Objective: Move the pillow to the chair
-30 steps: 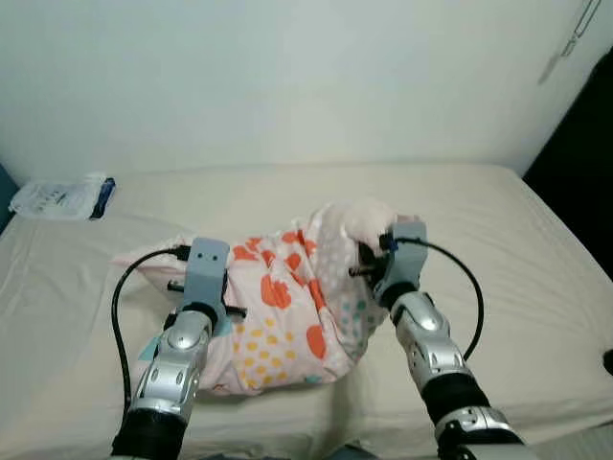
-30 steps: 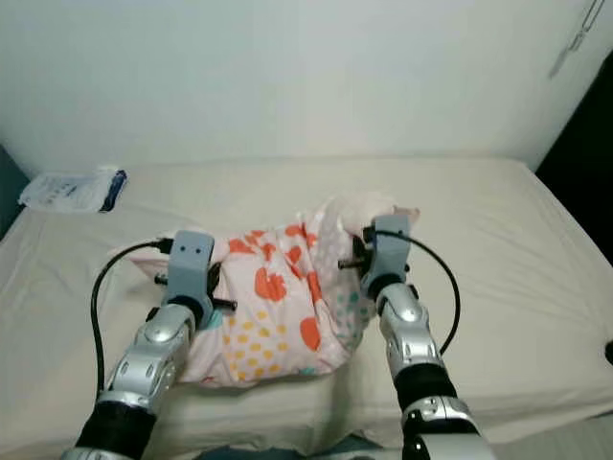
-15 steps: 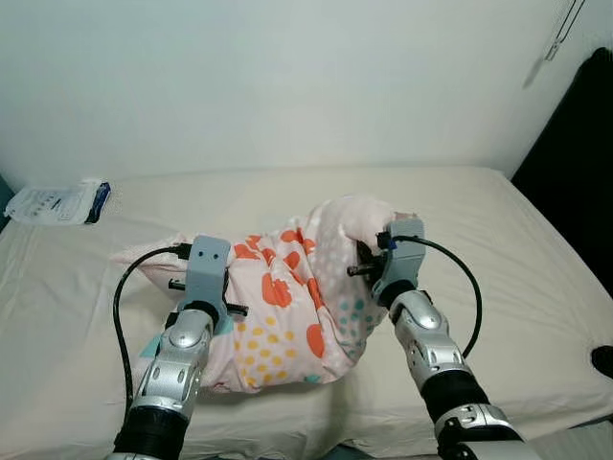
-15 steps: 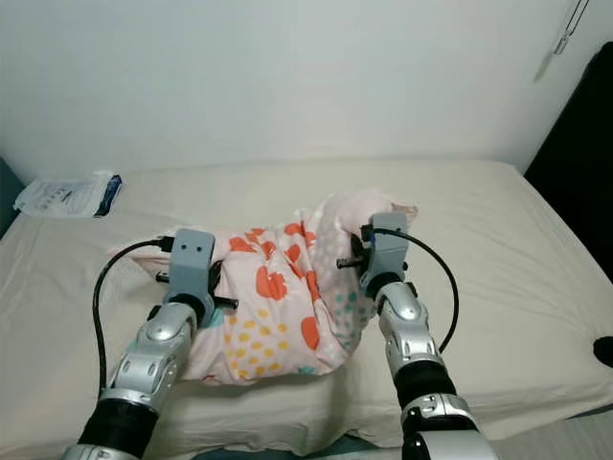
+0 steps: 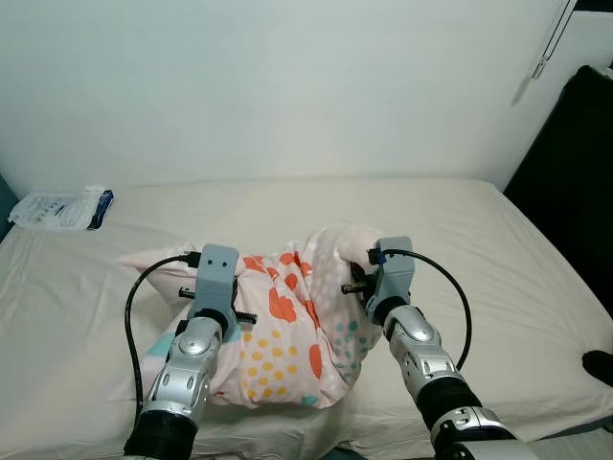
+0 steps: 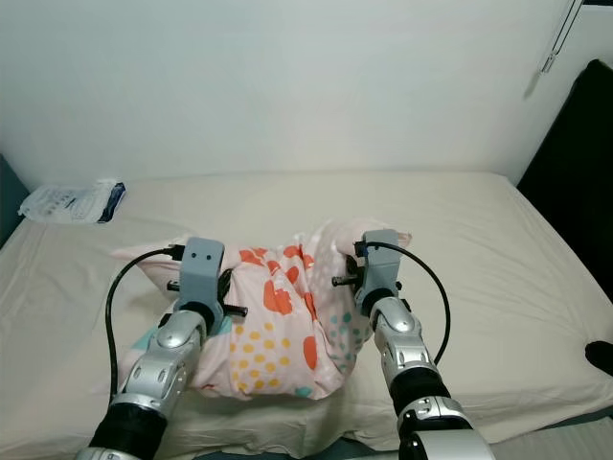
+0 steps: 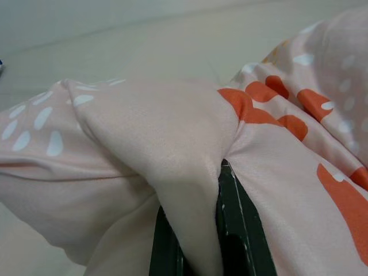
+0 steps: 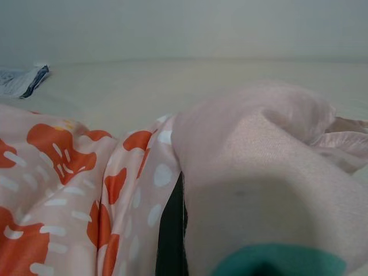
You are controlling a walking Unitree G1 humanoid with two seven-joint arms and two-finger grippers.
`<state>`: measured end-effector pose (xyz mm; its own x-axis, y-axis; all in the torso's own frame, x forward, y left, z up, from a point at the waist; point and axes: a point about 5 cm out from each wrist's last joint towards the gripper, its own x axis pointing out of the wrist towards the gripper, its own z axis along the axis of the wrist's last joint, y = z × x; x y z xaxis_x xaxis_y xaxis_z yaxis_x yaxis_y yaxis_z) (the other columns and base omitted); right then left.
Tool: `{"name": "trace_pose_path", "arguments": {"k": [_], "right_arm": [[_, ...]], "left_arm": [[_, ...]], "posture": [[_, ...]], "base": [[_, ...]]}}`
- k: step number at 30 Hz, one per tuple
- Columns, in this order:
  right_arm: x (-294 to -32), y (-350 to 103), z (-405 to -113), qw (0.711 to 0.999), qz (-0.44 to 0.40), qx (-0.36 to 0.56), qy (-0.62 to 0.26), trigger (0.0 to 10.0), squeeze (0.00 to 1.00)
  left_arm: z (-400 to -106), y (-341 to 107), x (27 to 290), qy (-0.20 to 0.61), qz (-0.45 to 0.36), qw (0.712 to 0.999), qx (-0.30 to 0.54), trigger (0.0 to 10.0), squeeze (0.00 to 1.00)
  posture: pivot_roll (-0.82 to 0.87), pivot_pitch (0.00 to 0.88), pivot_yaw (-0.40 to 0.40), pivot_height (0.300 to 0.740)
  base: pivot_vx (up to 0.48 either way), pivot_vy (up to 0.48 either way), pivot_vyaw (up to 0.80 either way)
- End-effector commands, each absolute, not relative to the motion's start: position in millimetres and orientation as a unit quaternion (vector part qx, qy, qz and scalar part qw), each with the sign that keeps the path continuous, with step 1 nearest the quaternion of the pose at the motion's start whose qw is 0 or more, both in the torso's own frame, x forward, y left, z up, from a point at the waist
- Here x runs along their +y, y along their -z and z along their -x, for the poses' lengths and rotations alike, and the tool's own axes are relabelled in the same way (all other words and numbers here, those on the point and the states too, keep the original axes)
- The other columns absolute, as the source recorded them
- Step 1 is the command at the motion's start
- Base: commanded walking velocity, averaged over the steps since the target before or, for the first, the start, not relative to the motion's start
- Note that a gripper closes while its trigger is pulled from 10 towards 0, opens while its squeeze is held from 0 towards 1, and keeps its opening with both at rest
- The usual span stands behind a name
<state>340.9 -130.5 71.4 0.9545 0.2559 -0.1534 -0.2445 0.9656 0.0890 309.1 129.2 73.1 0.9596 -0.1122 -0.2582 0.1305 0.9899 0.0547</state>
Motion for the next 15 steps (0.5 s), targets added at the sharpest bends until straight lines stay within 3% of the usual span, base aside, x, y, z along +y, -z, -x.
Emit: {"name": "trace_pose_path", "arguments": {"k": [1,15], "right_arm": [[-120.0,-82.7,-346.3,0.987,-0.029,0.054,-0.146,10.0,0.0],[-121.4,-81.2,-346.4,0.988,-0.037,0.053,-0.137,10.0,0.0]], "left_arm": [[-312.7,-83.1,118.6,0.077,-0.025,0.992,0.097,10.0,0.0],[-313.2,-82.2,117.2,0.078,-0.018,0.992,0.096,10.0,0.0]], "posture": [[-0.02,0.0,-0.079,0.737],[-0.01,0.0,-0.076,0.737]], "base": [[0.0,0.0,0.0],[0.0,0.0,0.0]]}}
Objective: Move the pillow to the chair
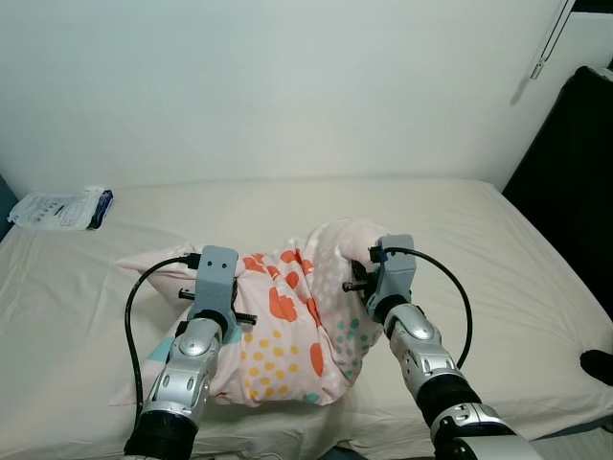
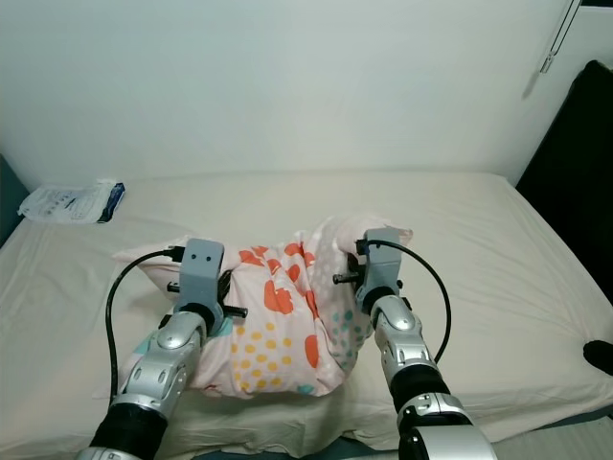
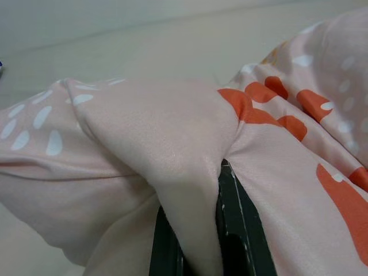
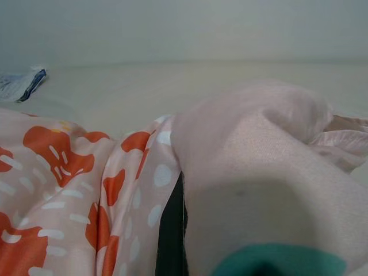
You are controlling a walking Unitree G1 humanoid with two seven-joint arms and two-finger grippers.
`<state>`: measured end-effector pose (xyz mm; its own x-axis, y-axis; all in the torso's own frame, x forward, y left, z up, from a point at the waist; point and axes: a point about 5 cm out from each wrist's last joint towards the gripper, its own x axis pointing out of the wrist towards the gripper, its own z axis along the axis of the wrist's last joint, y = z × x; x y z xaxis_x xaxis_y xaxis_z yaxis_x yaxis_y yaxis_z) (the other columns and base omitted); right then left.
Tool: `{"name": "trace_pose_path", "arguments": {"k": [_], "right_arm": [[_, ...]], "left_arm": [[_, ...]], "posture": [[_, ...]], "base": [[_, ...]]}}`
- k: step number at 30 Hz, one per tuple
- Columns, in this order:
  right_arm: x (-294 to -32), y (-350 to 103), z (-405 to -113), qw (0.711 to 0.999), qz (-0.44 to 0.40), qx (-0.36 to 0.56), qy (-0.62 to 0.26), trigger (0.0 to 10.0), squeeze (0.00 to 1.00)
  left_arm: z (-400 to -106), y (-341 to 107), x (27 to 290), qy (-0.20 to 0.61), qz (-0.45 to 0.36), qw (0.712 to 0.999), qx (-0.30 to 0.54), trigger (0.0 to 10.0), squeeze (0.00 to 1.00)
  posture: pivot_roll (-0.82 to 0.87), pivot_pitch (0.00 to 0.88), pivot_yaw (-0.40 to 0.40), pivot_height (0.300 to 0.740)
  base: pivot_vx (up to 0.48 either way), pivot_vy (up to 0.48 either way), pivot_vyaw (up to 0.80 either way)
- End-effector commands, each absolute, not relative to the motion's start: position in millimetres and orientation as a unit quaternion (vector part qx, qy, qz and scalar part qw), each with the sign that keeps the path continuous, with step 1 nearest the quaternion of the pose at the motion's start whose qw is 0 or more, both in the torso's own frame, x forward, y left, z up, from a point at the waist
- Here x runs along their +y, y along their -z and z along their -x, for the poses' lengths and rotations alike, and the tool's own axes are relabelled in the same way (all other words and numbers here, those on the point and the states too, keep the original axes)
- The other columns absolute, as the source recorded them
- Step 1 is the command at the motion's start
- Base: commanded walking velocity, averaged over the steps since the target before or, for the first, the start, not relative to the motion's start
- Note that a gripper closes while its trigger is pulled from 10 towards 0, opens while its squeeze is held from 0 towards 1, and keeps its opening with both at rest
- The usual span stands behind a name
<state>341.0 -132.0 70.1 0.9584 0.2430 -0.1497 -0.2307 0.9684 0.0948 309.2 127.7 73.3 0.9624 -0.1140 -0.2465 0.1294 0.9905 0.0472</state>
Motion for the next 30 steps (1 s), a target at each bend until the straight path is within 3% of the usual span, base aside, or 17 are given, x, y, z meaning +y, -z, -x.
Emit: {"name": "trace_pose_path", "arguments": {"k": [1,26,30], "right_arm": [[-121.4,-81.2,-346.4,0.988,-0.037,0.053,-0.137,10.0,0.0],[-119.5,-77.6,-344.1,0.988,-0.044,0.056,-0.134,10.0,0.0],[-119.3,-78.2,-344.6,0.989,-0.045,0.055,-0.133,10.0,0.0]], "left_arm": [[-313.2,-82.2,117.2,0.078,-0.018,0.992,0.096,10.0,0.0],[-312.3,-81.5,118.7,0.089,-0.02,0.991,0.097,10.0,0.0],[-313.2,-82.2,119.1,0.091,-0.021,0.991,0.097,10.0,0.0]], "posture": [[-0.01,0.0,-0.076,0.737],[-0.01,0.0,-0.061,0.737],[-0.01,0.0,-0.058,0.737]], "base": [[0.0,0.0,0.0],[0.0,0.0,0.0],[-0.257,0.0,0.0]]}}
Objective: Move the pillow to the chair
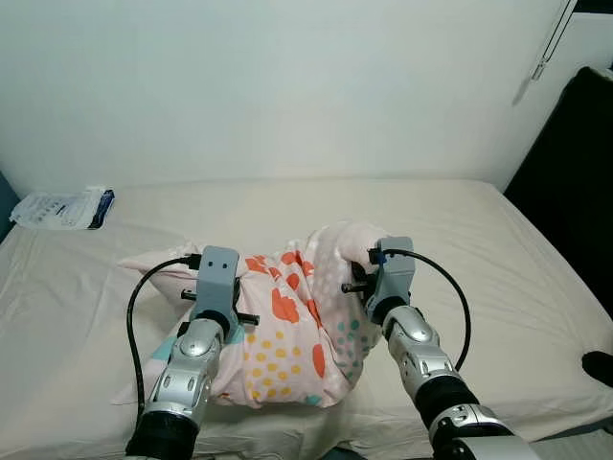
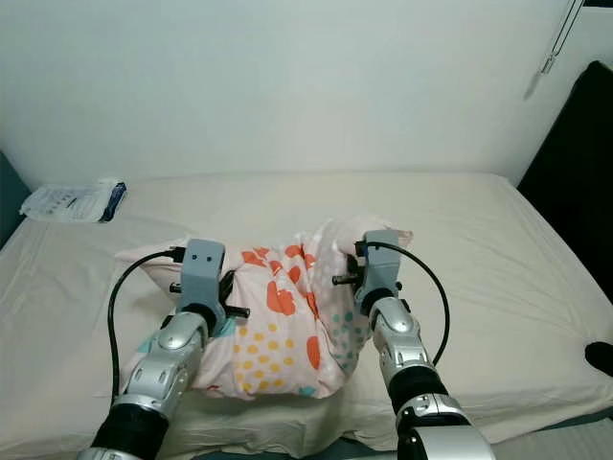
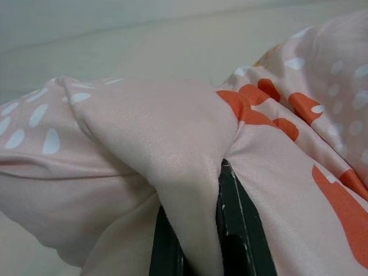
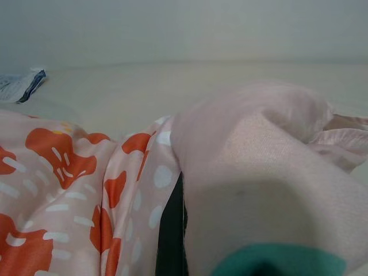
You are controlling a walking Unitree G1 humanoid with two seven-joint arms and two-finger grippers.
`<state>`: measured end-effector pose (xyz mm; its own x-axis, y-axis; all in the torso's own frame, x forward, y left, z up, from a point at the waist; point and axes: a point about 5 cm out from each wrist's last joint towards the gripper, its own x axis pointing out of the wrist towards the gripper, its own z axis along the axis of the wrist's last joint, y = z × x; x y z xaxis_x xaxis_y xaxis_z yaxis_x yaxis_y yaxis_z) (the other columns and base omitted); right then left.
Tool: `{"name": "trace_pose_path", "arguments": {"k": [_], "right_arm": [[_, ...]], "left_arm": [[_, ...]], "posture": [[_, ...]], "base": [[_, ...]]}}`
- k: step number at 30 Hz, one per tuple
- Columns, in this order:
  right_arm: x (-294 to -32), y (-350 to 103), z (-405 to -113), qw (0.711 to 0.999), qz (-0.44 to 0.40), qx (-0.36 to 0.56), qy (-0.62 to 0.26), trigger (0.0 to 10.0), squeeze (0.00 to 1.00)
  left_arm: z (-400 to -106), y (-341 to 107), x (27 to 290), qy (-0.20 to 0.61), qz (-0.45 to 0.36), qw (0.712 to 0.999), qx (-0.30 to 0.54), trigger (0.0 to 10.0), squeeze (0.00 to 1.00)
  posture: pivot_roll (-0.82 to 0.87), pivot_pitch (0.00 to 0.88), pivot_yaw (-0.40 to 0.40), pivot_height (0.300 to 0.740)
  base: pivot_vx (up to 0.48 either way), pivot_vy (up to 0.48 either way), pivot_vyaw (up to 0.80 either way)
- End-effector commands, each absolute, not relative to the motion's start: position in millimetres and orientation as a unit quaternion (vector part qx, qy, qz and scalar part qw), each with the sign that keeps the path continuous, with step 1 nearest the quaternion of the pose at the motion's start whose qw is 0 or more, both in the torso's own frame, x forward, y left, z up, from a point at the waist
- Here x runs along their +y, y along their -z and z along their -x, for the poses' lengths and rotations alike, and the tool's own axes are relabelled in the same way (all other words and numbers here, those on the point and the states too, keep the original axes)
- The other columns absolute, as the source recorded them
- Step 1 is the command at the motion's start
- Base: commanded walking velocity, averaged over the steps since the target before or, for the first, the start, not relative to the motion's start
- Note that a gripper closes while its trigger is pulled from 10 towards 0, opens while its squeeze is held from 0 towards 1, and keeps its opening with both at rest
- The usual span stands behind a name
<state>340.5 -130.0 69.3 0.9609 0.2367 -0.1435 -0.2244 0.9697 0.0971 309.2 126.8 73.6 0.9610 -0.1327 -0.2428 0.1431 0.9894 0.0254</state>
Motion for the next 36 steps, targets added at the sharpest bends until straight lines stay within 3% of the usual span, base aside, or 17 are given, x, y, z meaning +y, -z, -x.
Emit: {"name": "trace_pose_path", "arguments": {"k": [1,25,36], "right_arm": [[-119.3,-78.2,-344.6,0.989,-0.045,0.055,-0.133,10.0,0.0],[-117.6,-79.2,-344.9,0.989,-0.058,0.051,-0.127,10.0,0.0],[-117.0,-77.5,-342.9,0.989,-0.077,0.049,-0.116,10.0,0.0]], "left_arm": [[-313.2,-82.2,119.1,0.091,-0.021,0.991,0.097,10.0,0.0],[-313.5,-83.9,122.0,0.099,-0.029,0.99,0.098,10.0,0.0],[-315.4,-85.0,122.6,0.114,-0.043,0.987,0.104,10.0,0.0]], "posture": [[-0.01,0.0,-0.058,0.737],[0.01,0.0,-0.033,0.737],[0.01,0.0,0.002,0.737]], "base": [[-0.255,0.0,0.0],[-0.278,0.0,0.0],[0.0,0.0,0.0]]}}
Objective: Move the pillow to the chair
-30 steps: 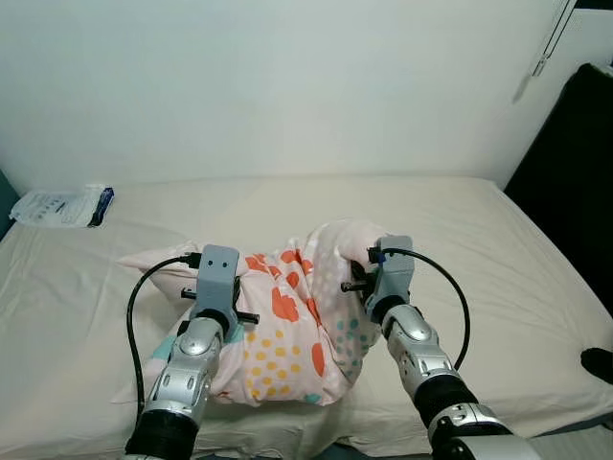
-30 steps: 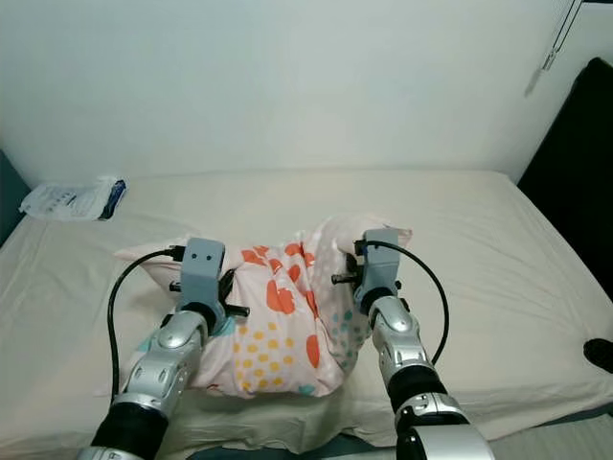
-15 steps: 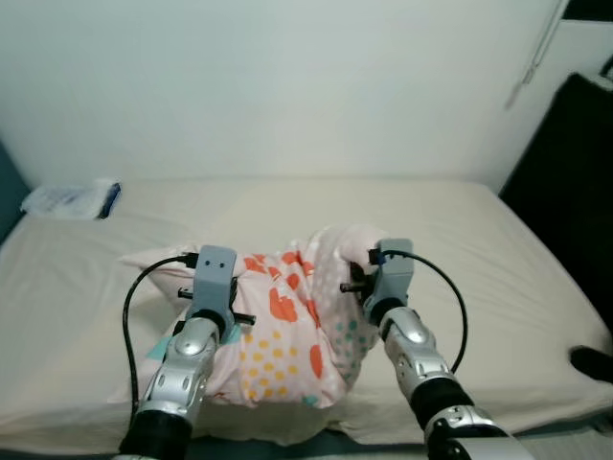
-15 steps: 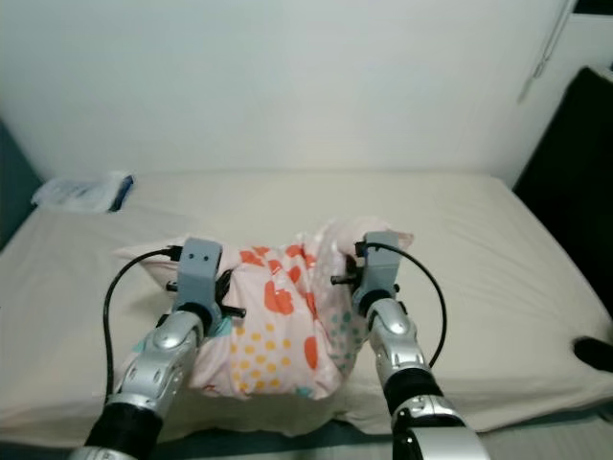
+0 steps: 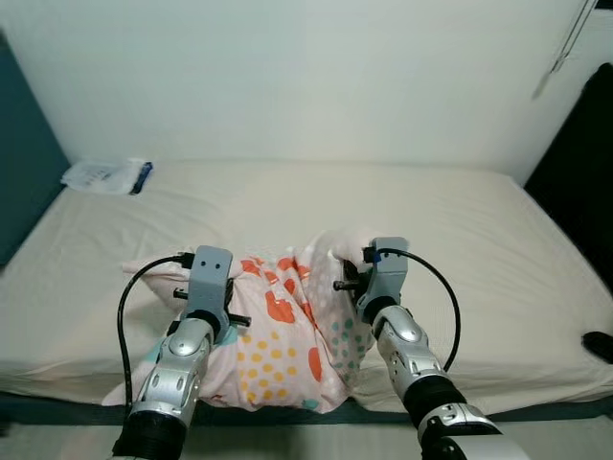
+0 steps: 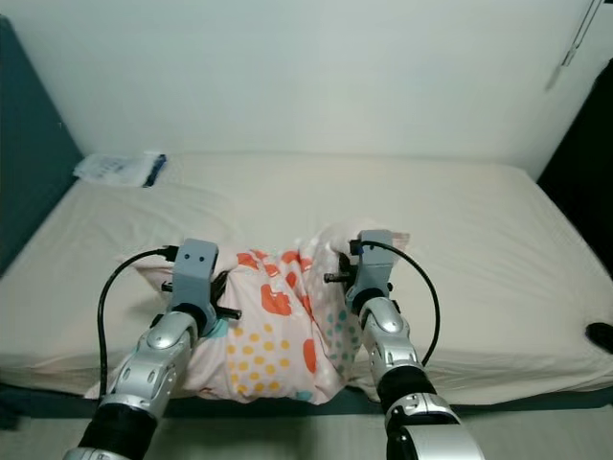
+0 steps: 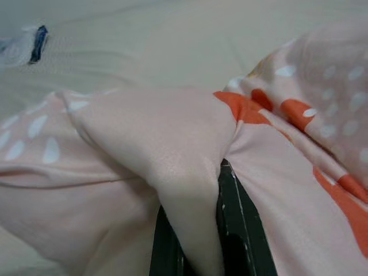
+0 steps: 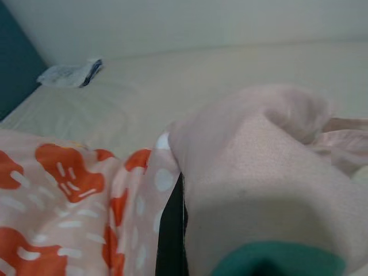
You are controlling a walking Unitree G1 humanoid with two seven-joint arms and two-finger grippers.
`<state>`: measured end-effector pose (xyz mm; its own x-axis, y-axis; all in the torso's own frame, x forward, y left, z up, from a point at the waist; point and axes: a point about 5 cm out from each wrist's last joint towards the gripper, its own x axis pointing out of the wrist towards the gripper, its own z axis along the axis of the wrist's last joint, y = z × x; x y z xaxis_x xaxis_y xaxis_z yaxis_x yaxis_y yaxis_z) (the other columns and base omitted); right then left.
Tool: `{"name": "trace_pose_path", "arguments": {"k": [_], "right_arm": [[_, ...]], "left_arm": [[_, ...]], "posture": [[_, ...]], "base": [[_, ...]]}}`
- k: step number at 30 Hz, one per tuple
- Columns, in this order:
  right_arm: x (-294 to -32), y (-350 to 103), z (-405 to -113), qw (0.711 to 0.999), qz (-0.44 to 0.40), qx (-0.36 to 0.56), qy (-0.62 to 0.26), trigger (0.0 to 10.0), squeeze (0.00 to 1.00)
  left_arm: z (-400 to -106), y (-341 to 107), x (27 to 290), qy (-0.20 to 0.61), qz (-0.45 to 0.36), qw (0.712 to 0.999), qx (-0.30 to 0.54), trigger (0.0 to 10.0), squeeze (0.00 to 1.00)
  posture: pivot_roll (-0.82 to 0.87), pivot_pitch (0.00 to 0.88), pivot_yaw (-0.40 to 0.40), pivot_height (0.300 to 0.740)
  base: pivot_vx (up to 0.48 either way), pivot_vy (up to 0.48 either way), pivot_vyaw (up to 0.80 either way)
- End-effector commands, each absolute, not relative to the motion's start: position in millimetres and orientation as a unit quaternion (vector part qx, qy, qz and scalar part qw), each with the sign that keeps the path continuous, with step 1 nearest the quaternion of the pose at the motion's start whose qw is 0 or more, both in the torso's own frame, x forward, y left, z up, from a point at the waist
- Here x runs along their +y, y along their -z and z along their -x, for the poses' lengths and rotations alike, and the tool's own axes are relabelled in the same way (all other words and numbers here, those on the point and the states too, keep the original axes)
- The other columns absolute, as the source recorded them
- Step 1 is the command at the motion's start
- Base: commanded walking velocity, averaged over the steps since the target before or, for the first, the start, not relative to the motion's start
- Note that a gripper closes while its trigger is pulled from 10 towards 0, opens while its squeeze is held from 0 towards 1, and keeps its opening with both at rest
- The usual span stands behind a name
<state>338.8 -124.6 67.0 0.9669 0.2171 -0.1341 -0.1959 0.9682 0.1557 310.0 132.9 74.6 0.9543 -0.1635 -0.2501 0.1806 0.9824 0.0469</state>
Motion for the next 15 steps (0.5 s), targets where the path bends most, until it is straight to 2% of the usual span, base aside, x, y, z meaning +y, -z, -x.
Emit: {"name": "trace_pose_path", "arguments": {"k": [1,11,15], "right_arm": [[-117.1,-77.4,-342.8,0.989,-0.078,0.049,-0.115,10.0,0.0],[-118.2,-76.6,-342.4,0.989,-0.081,0.051,-0.113,10.0,0.0],[-118.3,-76.2,-342.3,0.989,-0.082,0.052,-0.113,10.0,0.0]], "left_arm": [[-315.9,-85.4,121.9,0.117,-0.045,0.987,0.104,10.0,0.0],[-316.6,-86.3,115.4,0.142,-0.063,0.982,0.105,10.0,0.0],[-314.3,-83.2,112.0,0.152,-0.073,0.979,0.112,10.0,0.0]], "posture": [[0.01,0.0,0.004,0.737],[0.01,0.0,0.003,0.737],[0.0,0.0,0.001,0.737]], "base": [[0.0,0.0,0.0],[0.0,0.0,0.0],[0.0,-0.48,0.0]]}}
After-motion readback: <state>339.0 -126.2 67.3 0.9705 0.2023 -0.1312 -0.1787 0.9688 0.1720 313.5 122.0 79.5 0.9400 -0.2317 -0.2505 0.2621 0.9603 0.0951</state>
